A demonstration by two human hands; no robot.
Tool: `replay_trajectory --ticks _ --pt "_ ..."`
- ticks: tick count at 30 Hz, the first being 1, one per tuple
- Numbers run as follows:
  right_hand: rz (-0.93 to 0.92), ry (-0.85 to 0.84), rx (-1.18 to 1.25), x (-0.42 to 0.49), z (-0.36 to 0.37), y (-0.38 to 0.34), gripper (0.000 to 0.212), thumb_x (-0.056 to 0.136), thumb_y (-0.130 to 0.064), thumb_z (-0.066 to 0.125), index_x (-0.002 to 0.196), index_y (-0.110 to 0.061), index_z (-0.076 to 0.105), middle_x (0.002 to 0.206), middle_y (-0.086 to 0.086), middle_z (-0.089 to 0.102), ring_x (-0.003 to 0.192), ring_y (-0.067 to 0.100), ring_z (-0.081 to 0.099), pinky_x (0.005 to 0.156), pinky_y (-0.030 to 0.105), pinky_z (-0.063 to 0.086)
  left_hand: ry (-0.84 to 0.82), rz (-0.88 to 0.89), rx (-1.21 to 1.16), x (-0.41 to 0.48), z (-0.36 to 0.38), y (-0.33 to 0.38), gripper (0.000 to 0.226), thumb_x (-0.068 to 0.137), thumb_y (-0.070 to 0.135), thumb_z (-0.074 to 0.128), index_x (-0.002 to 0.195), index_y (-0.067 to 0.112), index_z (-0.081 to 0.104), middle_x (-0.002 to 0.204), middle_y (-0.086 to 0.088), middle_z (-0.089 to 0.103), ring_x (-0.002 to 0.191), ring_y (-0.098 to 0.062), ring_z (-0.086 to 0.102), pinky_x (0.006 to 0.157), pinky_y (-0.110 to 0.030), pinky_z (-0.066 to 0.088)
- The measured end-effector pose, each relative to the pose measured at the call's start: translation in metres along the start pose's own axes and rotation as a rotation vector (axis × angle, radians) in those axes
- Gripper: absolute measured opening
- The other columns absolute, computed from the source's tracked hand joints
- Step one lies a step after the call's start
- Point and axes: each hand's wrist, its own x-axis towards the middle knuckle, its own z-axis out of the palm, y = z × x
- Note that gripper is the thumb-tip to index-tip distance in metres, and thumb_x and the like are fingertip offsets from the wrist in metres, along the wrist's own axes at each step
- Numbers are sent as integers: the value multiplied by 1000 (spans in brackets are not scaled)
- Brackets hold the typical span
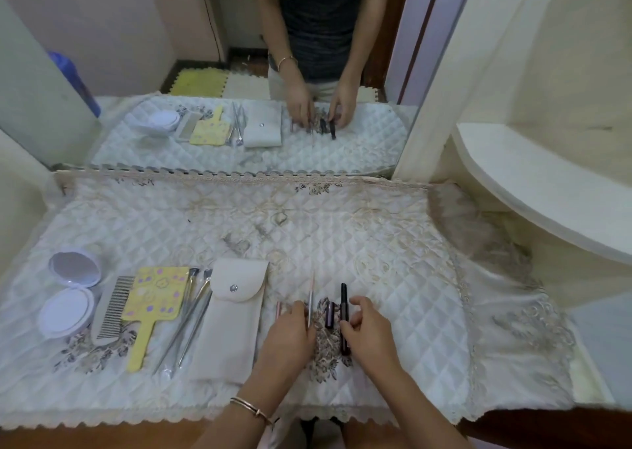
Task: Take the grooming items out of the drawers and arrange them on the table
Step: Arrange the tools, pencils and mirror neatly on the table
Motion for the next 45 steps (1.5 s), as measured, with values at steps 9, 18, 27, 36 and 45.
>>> replay_trajectory --ticks 9,18,27,36,45 --pt "-89 -103 -52 7 0 -10 43 89 -16 55 131 -20 47 113 5 60 108 19 55 94 27 42 7 -9 -23 -5 2 -5 22 91 24 43 107 9 45 98 -13 65 89 -30 61 71 -37 44" --pt "-171 -188 -83 17 24 -33 43 89 -16 54 131 -19 47 120 7 59 110 19 55 98 29 43 -14 -15 5 -9 -9 -18 29 93 26 40 118 12 42 110 -11 61 98 -27 58 76 -34 42" --pt "-145 -196 -60 14 10 -20 44 88 -24 59 130 -23 48 117 5 57 109 18 54 99 30 44 341 69 133 -19 -33 -49 27 80 24 48 104 22 59 106 -8 63 96 -32 59 75 -40 52" --pt "-185 -207 -82 14 15 -26 42 89 -22 54 130 -23 46 106 -2 44 93 13 50 83 20 40 249 -129 111 -20 -30 -81 53 78 53 37 127 34 36 136 -18 48 119 -38 49 94 -51 44" --pt "-162 -251 -146 18 10 -29 47 83 -20 58 128 -22 44 110 4 54 88 13 50 80 22 42 219 -69 74 -27 -23 -64 57 71 58 40 124 35 40 133 -13 51 110 -38 54 82 -50 51"
